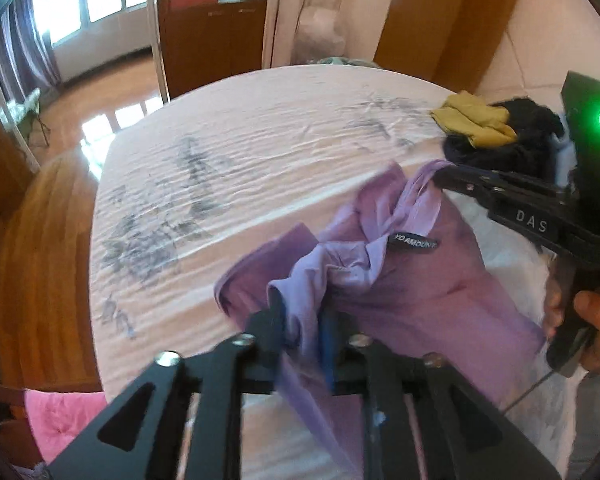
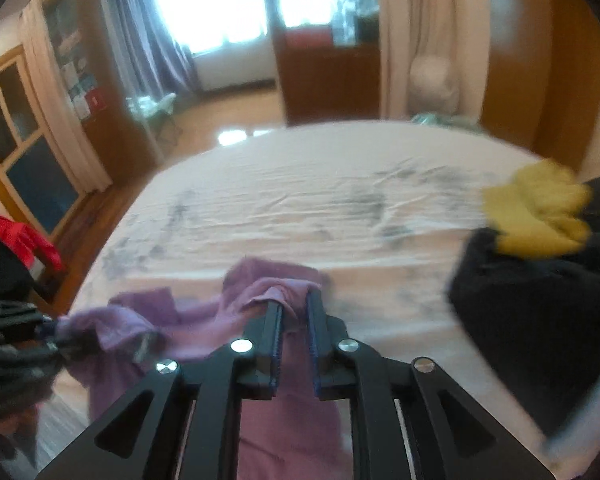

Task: Fold clothes

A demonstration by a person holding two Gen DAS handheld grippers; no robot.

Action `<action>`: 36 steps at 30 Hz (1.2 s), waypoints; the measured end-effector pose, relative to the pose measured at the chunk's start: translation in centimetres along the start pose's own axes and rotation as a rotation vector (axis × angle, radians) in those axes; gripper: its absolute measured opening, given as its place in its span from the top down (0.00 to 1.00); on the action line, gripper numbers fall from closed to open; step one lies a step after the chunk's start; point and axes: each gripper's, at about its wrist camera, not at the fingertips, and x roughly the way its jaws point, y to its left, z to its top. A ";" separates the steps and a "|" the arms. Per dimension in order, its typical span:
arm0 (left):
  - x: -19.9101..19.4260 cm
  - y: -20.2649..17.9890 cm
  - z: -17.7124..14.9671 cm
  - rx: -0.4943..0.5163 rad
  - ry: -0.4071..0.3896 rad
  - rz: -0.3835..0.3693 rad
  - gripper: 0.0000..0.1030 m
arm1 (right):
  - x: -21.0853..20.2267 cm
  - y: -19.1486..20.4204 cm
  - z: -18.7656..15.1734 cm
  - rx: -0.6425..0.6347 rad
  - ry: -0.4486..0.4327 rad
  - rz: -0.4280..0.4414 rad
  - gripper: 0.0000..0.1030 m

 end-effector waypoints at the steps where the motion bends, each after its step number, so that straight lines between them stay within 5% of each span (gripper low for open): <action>1: -0.4 0.3 0.1 -0.002 -0.021 0.017 0.44 | 0.5 -0.1 0.3 0.013 -0.002 0.015 0.68; 3: -1.1 0.9 0.4 -0.005 -0.062 0.050 0.26 | -0.1 -0.3 0.8 0.027 -0.044 0.029 0.68; 4: -1.5 1.1 0.4 -0.001 -0.076 0.056 0.25 | -1.0 -0.5 0.8 0.033 -0.067 0.026 0.66; 7: -2.5 0.6 0.2 0.048 -0.067 0.019 0.25 | -4.0 -0.8 -0.3 0.050 -0.079 0.008 0.64; 10: -2.2 0.0 -0.8 0.080 -0.029 -0.015 0.25 | -6.2 -1.0 -3.4 0.043 0.006 -0.034 0.64; 17: -2.3 -3.0 -6.7 0.046 0.066 -0.116 0.25 | -10.4 -2.1 -11.5 0.084 0.108 -0.069 0.64; 23: -2.3 -7.2 -12.1 0.088 0.091 -0.092 0.25 | -11.7 -2.7 -14.1 0.055 0.119 -0.022 0.66; 32: -1.3 -10.1 -14.8 0.180 0.054 -0.006 0.25 | -9.7 -1.8 -14.5 -0.015 0.079 0.029 0.63; 33: -1.4 -10.2 -14.9 0.207 0.038 -0.003 0.30 | -9.1 -1.9 -14.6 -0.010 0.083 0.026 0.62; 34: -1.6 -10.1 -15.0 0.222 0.018 -0.004 0.53 | -8.6 -2.0 -14.8 -0.008 0.093 0.025 0.62; 35: -1.9 -9.8 -14.8 0.223 0.004 -0.015 0.65 | -8.2 -1.9 -15.0 -0.008 0.102 0.026 0.63; 36: -2.1 -9.5 -14.7 0.220 0.001 -0.029 0.81 | -7.9 -1.8 -15.1 -0.011 0.110 0.027 0.73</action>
